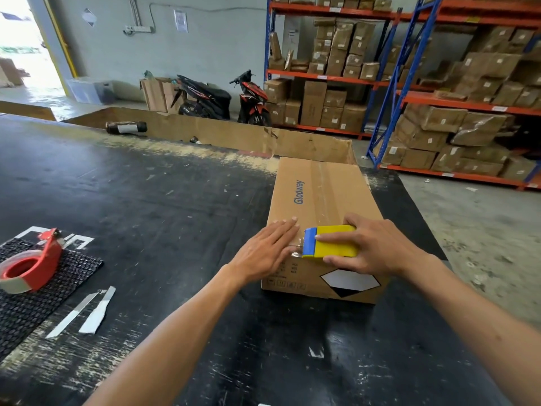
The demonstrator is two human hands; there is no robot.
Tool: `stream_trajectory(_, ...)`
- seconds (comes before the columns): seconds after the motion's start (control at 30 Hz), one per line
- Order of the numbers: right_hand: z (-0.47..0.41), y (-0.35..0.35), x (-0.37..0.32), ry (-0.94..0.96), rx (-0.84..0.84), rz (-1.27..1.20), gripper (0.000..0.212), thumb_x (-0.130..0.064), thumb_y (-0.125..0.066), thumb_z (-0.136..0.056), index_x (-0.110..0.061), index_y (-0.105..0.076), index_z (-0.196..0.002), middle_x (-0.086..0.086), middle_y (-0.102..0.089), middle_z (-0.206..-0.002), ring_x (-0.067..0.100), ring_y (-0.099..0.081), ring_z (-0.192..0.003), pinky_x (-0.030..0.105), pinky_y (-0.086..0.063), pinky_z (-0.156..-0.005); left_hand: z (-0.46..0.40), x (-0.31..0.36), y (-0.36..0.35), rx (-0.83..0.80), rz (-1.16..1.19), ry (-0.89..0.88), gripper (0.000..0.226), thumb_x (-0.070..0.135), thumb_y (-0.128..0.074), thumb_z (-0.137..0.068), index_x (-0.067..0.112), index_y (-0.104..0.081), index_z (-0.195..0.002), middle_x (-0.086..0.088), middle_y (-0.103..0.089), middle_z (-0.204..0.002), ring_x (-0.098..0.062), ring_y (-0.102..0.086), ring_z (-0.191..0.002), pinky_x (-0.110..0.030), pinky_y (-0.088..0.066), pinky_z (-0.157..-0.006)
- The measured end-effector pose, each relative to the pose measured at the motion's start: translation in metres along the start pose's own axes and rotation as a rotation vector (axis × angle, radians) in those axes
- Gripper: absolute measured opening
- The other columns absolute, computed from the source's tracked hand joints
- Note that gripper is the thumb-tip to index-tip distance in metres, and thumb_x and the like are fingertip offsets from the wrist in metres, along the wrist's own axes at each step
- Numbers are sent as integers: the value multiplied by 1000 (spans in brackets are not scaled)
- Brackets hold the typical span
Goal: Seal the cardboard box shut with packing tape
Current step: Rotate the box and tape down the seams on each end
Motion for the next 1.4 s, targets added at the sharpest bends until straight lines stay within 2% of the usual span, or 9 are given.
stream_trajectory(0.13,-2,0,0,11,12,14,55,-77,-48,-84,-57,-53,-134,-6,-46,-95,10,-45,-72,13,-19,-54,0,-1,-6,30,-10,15,65,48,-21,-106,3,-50,-141,-15,-53,-144,-28,-51,-133,-40,-31,-116)
stream_trajectory(0.3,-1,-2,0,15,27,18,60,-80,-41,-81,-56,-54,-134,-6,-46,-93,10,-43,-69,13,-17,-53,0,-3,-4,-3,-26,28,66,50,-21,-105,4,-50,-142,-15,-53,-144,-28,-50,-133,-39,-26,-115)
stream_trajectory(0.43,5,-2,4,31,62,10,56,-77,-47,-83,-54,-57,-134,-5,-48,-91,9,-43,-65,12,-16,-52,-1,-3,-1,-13,-69,17,65,50,-21,-104,6,-50,-141,-13,-53,-144,-27,-51,-133,-39,-24,-115)
stream_trajectory(0.73,52,0,55,-16,56,-58,58,-84,-34,-86,-55,-55,-132,-4,-48,-89,9,-48,-57,25,-43,-44,-2,-4,-4,5,-81,9,58,44,-34,-102,4,-50,-142,-14,-53,-144,-27,-50,-134,-38,-25,-116)
stream_trajectory(0.87,54,-12,52,7,74,-7,56,-79,-37,-88,-49,-61,-131,-2,-51,-90,7,-44,-57,21,-36,-43,-3,-1,-2,-19,-138,-23,60,44,-29,-105,5,-40,-148,-14,-48,-149,-27,-46,-137,-38,-21,-118)
stream_trajectory(1.03,59,-16,52,-1,138,7,53,-74,-47,-86,-48,-63,-129,-2,-49,-88,7,-38,-58,24,-39,-42,-25,12,6,-55,-280,-87,70,56,-25,-102,5,-37,-150,-18,-60,-133,-33,-57,-122,-48,-34,-114)
stream_trajectory(1.17,59,-18,53,-20,139,12,52,-74,-47,-85,-50,-62,-130,-1,-48,-89,8,-38,-59,28,-44,-43,-57,33,-5,-105,-285,-246,72,56,-17,-103,7,-31,-153,-20,-32,-157,-33,-29,-147,-50,-19,-121)
stream_trajectory(1.27,58,-22,54,-41,137,15,53,-75,-46,-85,-50,-62,-130,-1,-49,-90,10,-41,-59,30,-46,-45,-65,37,-21,-231,-255,-182,76,57,5,-97,14,-13,-157,-10,-16,-164,-26,-15,-151,-44,-11,-123)
stream_trajectory(1.4,57,-24,52,-50,162,25,54,-74,-48,-85,-48,-64,-129,-1,-50,-91,11,-41,-59,28,-43,-45,-67,35,-24,-284,-284,-152,73,56,-2,-97,16,-8,-158,-7,-10,-165,-24,-11,-152,-41,-9,-122)
Point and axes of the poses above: each hand's wrist, its own z-axis away from the middle knuckle, its own y-axis out of the back of the hand, x = y × z, the point moved 2 cm from there along -z, towards the middle knuckle
